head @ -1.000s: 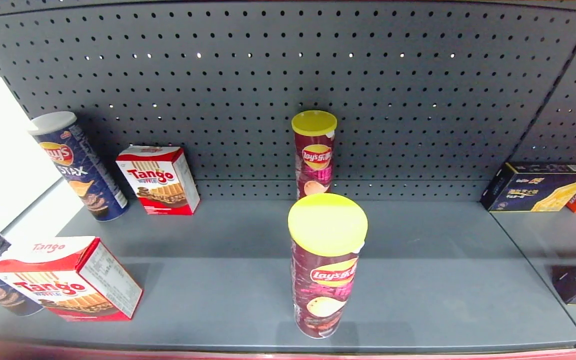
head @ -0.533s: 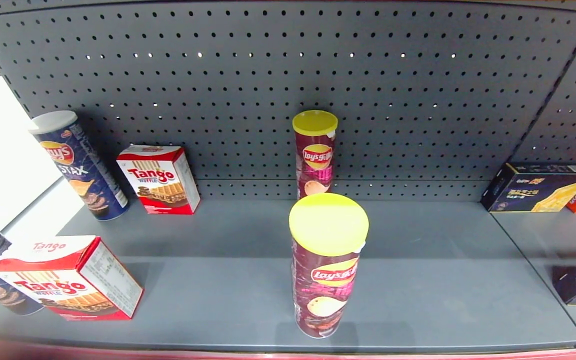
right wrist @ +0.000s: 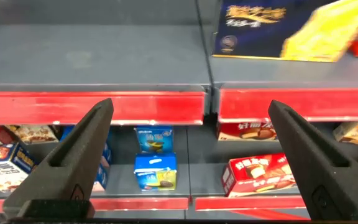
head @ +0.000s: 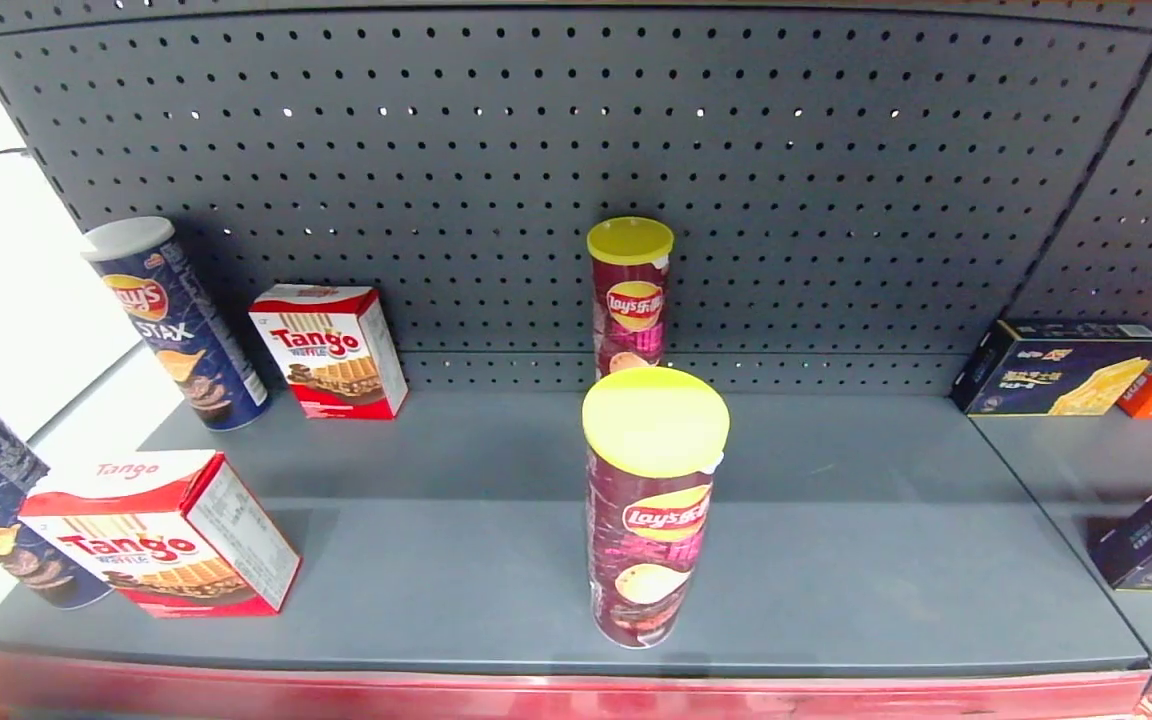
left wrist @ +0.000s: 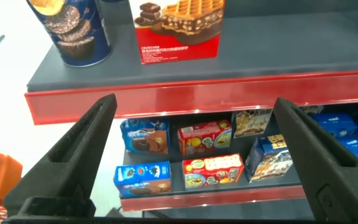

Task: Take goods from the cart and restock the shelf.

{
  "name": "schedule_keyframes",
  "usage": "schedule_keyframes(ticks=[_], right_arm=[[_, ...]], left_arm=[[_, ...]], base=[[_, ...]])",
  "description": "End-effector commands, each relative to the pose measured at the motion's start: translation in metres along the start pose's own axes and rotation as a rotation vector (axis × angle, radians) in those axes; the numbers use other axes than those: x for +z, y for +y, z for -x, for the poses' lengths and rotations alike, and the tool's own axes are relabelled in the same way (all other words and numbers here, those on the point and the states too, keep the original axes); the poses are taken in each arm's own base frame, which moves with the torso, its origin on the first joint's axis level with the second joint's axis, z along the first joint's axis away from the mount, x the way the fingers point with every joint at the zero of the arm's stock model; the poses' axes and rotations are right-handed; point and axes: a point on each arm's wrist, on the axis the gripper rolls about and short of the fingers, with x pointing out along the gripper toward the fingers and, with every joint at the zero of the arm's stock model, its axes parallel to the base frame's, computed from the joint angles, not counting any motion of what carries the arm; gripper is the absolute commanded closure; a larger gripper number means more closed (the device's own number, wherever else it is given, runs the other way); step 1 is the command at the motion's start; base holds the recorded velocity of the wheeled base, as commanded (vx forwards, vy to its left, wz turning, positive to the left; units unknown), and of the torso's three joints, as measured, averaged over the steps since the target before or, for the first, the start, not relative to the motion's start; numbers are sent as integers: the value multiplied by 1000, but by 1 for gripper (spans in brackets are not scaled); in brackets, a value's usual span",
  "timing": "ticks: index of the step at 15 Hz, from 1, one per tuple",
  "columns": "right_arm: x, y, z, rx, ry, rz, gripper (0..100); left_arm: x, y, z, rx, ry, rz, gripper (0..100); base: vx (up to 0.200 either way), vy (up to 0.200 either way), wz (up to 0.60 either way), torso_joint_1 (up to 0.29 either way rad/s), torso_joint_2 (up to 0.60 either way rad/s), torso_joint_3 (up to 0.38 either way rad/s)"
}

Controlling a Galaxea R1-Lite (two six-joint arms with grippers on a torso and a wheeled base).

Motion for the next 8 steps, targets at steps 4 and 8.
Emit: schedule_keyframes(ticks=[4,8], right_arm=[[0,0,0,0,1,0,0],[0,0,0,0,1,0,0]], left_arm=[[0,0,0,0,1,0,0],[0,0,0,0,1,0,0]], base=[[0,0,0,0,0,0],[0,0,0,0,0,0]])
